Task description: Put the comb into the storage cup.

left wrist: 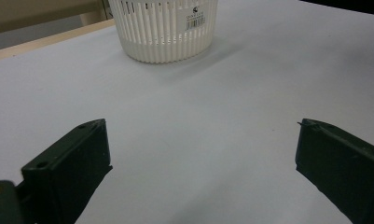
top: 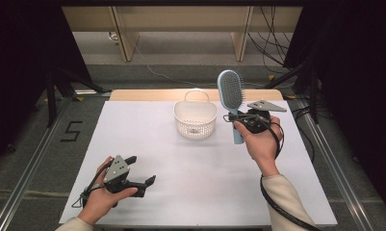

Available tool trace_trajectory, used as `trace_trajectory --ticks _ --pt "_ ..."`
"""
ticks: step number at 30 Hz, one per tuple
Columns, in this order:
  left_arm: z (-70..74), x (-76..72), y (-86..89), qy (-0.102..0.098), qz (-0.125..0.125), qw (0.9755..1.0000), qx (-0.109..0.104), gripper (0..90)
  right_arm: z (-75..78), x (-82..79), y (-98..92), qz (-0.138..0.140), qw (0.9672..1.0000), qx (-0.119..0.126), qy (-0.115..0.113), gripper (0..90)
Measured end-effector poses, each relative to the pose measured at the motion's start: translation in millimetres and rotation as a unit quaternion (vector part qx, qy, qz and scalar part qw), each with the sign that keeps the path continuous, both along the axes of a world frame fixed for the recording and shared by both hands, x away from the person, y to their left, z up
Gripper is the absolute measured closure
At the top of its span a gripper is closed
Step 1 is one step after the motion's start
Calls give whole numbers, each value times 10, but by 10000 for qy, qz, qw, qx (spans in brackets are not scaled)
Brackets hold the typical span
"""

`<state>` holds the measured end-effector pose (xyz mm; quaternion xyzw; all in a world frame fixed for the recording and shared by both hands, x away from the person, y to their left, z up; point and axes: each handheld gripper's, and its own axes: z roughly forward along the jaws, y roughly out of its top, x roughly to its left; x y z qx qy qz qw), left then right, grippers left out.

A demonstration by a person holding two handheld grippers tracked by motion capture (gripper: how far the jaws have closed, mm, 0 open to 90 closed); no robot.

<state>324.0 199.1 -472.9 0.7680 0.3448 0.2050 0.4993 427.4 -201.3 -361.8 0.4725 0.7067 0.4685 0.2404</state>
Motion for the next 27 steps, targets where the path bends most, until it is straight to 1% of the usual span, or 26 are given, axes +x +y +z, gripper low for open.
trace_trajectory --ticks 27 --pt "0 1 1 3 1 10000 -1 26 22 50 63 43 10000 24 -57 704"
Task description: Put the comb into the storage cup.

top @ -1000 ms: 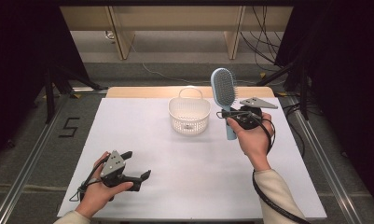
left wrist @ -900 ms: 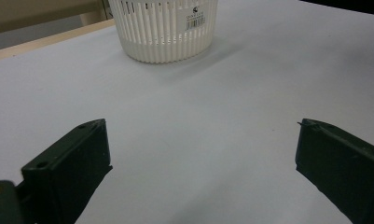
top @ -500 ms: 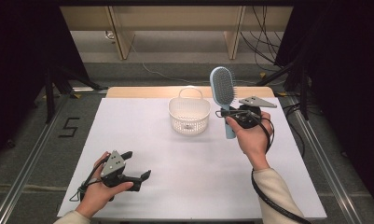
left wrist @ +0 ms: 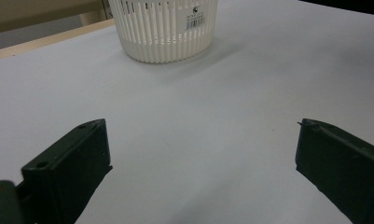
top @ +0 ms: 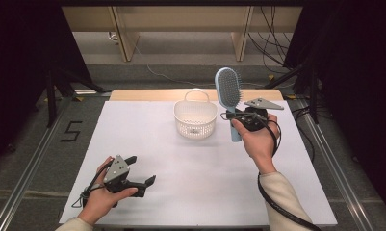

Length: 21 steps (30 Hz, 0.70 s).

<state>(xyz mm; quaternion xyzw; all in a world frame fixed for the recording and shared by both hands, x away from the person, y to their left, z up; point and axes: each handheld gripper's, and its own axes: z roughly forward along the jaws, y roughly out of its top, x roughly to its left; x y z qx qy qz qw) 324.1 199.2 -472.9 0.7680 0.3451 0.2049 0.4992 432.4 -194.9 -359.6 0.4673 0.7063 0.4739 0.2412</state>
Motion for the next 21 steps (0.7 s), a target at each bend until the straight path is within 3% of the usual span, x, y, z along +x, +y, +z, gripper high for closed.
trace_trajectory --ticks 21 --pt "0 0 1 -3 2 10000 -2 26 9 33 37 16 10000 24 -30 704"
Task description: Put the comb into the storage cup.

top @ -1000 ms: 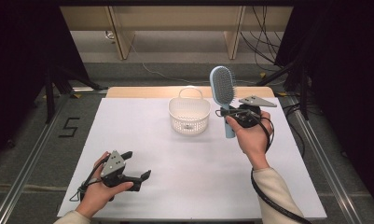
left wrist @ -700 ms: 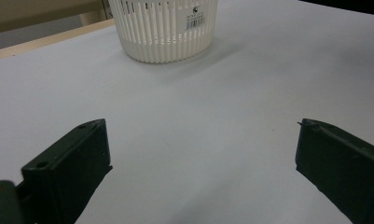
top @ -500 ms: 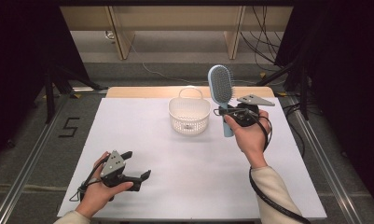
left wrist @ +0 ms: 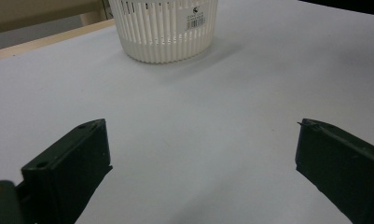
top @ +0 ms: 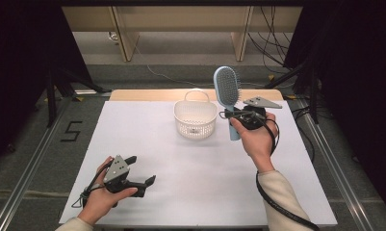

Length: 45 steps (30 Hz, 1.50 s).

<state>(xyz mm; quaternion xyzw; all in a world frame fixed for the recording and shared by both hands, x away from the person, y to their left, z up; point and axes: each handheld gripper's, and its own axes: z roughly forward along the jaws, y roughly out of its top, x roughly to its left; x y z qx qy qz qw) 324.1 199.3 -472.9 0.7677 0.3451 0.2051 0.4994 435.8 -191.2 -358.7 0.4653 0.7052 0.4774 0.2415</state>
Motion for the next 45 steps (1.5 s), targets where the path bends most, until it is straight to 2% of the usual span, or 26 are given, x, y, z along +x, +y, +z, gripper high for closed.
trace_trajectory --ticks 45 --pt "0 -1 -2 -5 1 10000 -5 27 -30 90 94 26 9995 -270 -161 704"
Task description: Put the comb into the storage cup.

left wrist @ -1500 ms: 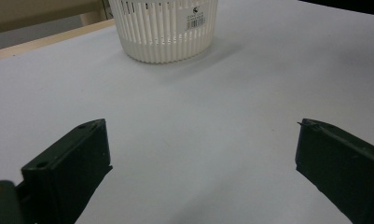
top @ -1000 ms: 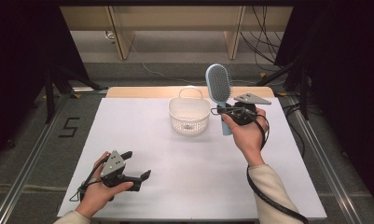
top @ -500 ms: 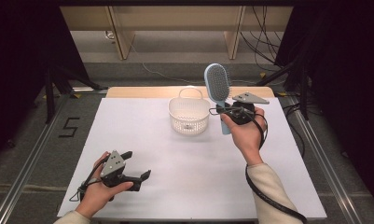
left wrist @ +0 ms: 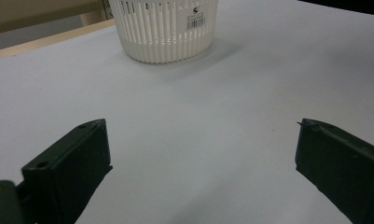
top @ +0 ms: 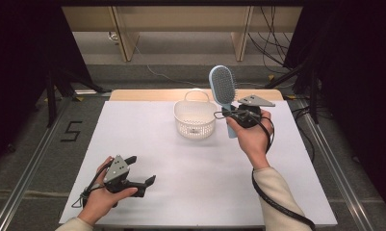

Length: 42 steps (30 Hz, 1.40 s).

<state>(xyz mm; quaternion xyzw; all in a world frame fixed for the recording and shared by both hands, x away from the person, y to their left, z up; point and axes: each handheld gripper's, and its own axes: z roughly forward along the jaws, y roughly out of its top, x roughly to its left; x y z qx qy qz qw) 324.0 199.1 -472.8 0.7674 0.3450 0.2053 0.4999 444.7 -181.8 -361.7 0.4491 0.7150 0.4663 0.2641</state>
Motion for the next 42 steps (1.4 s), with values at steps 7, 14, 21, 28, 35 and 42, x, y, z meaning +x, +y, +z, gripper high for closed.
trace_trajectory --ticks 7,14,21,28,35,42 --pt "-1 0 0 9 6 10000 -5 27 0 12 10 -11 10000 8 -9 704" --pt "-1 1 0 13 4 10000 -5 27 -1 27 25 -2 10000 -12 -15 704" --pt "-2 1 -1 15 5 10000 -9 27 -5 42 43 11 10000 -18 -27 704" --pt "-3 2 -1 14 10 10000 -7 27 -6 56 56 14 10000 -24 -46 704" --pt "-4 1 -3 17 9 10000 -11 27 -12 65 70 11 10000 -32 -43 704" --pt "-4 1 -4 15 10 10000 -12 27 -16 75 92 13 10000 -36 -61 704"
